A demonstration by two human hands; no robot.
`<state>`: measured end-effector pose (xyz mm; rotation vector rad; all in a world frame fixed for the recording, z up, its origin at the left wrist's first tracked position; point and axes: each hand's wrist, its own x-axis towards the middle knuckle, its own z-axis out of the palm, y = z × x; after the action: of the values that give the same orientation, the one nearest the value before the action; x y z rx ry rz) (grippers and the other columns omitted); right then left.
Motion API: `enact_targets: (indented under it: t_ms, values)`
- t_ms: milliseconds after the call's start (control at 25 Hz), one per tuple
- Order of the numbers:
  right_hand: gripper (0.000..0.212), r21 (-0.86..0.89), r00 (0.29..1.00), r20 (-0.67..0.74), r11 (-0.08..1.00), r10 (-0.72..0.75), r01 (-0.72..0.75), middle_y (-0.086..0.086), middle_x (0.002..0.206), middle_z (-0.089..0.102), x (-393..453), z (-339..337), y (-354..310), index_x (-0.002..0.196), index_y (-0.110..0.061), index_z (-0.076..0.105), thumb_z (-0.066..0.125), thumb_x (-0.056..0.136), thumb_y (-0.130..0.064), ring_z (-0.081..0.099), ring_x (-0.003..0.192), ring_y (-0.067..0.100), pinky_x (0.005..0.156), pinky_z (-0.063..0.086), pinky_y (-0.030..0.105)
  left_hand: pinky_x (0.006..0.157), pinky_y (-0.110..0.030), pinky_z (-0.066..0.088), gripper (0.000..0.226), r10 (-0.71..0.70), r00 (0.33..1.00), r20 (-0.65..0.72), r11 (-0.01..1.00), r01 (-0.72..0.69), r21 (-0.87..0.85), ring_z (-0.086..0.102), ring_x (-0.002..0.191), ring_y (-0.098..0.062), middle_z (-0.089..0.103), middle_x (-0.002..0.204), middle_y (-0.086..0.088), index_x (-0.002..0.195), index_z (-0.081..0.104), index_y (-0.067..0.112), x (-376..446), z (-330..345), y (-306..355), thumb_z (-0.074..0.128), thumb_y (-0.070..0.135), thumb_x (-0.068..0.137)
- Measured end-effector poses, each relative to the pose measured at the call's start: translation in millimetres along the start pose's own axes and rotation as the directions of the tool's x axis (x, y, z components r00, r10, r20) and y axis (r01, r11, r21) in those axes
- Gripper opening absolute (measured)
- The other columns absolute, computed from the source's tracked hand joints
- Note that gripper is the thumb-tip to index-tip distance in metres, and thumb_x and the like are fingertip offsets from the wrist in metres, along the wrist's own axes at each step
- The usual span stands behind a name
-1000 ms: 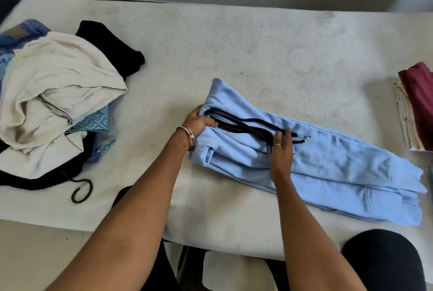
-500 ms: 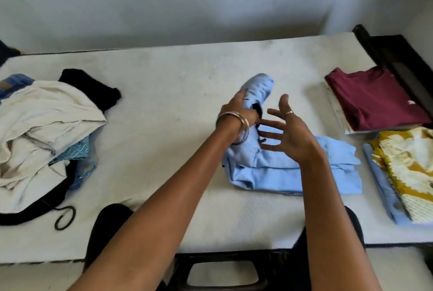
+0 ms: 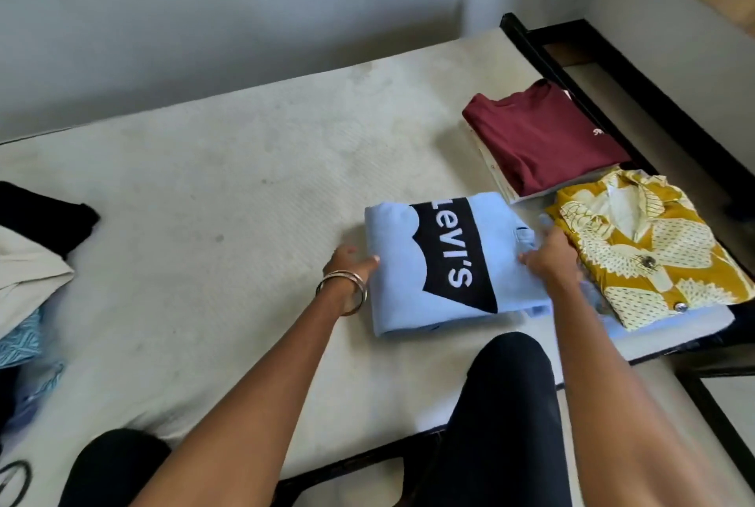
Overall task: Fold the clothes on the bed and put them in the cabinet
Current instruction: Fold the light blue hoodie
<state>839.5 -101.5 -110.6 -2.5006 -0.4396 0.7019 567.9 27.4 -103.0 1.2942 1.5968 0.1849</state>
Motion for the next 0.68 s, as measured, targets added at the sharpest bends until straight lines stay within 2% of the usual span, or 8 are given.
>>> enact_targets:
  t_ms: [80,160,240,320,360,480,600,680]
  values:
    - [0.066,0.036,0.944,-0.267,0.98,0.196,-0.194,0.024,0.148,0.034,-19.8,25.2,-1.5,0.144,-0.015,0.034,0.068,0.089,-0.03,0.031,0.134,0.043,0.109,0.026,0.054,0.096,-0.03,0.041,0.081,-0.051,0.991,0.122,0.99,0.066,-0.123,0.048,0.126,-0.027,0.042,0.144,-0.004,0.148,0.029,0.017,10.8,9.3,-14.2,0.073,0.037,0.083]
    - [0.079,0.317,0.866,-0.351,0.915,0.356,-0.248,0.028,0.152,0.02,-52.6,52.2,-14.2,0.15,-0.012,0.023,0.066,0.09,-0.041,0.024,0.137,0.046,0.111,0.025,0.053,0.102,-0.039,0.043,0.101,-0.065,0.98,0.188,0.948,0.119,-0.294,0.048,0.126,-0.028,0.037,0.143,0.004,0.152,0.015,0.023,21.6,23.9,-22.5,0.078,0.043,0.075]
    - [0.101,0.526,0.861,-0.252,0.809,0.442,-0.262,0.034,0.153,0.006,-79.3,83.4,-21.9,0.154,-0.007,0.004,0.067,0.087,-0.047,0.015,0.14,0.048,0.116,0.022,0.052,0.098,-0.043,0.047,0.111,-0.09,0.98,0.18,0.932,0.147,-0.333,0.053,0.12,-0.028,0.041,0.131,0.004,0.152,0.015,0.025,25.8,36.8,-21.0,0.084,0.043,0.068]
    - [0.124,0.646,0.87,-0.101,0.697,0.482,-0.311,0.034,0.153,0.003,-99.3,110.2,-26.1,0.153,-0.008,-0.016,0.074,0.079,-0.051,0.018,0.139,0.048,0.116,0.025,0.05,0.092,-0.048,0.052,0.114,-0.104,0.982,0.157,0.931,0.152,-0.332,0.061,0.108,-0.029,0.053,0.13,-0.002,0.146,0.029,0.019,28.5,41.2,-18.3,0.09,0.042,0.052]
    - [0.131,0.698,0.87,-0.025,0.632,0.493,-0.337,0.032,0.153,0.009,-104.1,117.8,-28.3,0.152,-0.013,-0.021,0.077,0.075,-0.053,0.024,0.137,0.046,0.114,0.03,0.05,0.087,-0.049,0.055,0.104,-0.09,0.982,0.166,0.923,0.145,-0.357,0.066,0.1,-0.029,0.061,0.124,-0.007,0.137,0.041,0.012,28.2,41.5,-15.3,0.091,0.037,0.05]
    - [0.13,0.807,0.814,0.076,0.444,0.576,-0.389,0.026,0.15,0.026,-104.8,119.7,-28.2,0.153,-0.033,-0.015,0.079,0.068,-0.061,0.035,0.133,0.045,0.109,0.034,0.055,0.073,-0.044,0.06,0.055,-0.05,0.978,0.202,0.887,0.137,-0.441,0.07,0.083,-0.029,0.072,0.099,-0.012,0.112,0.062,0.008,19.2,38.2,-11.5,0.085,0.017,0.063]
    - [0.126,0.875,0.69,0.17,0.214,0.703,-0.434,0.019,0.144,0.041,-95.8,108.7,-18.8,0.151,-0.037,0.001,0.081,0.059,-0.067,0.051,0.122,0.042,0.101,0.043,0.058,0.061,-0.032,0.057,0.046,-0.043,0.964,0.262,0.781,0.196,-0.593,0.07,0.08,-0.027,0.072,0.097,-0.013,0.113,0.062,0.007,-6.8,28.3,-25.9,0.079,0.01,0.07]
    - [0.104,0.917,0.796,0.222,0.157,0.564,-0.367,0.013,0.131,0.056,-100.0,104.1,-18.1,0.146,-0.027,0.022,0.087,0.067,-0.043,0.064,0.106,0.034,0.09,0.053,0.057,0.07,-0.036,0.058,0.063,0.03,0.95,0.312,0.672,0.212,-0.709,0.07,0.09,-0.03,0.072,0.105,-0.014,0.122,0.059,0.008,-23.0,14.9,-49.6,0.08,0.011,0.063]
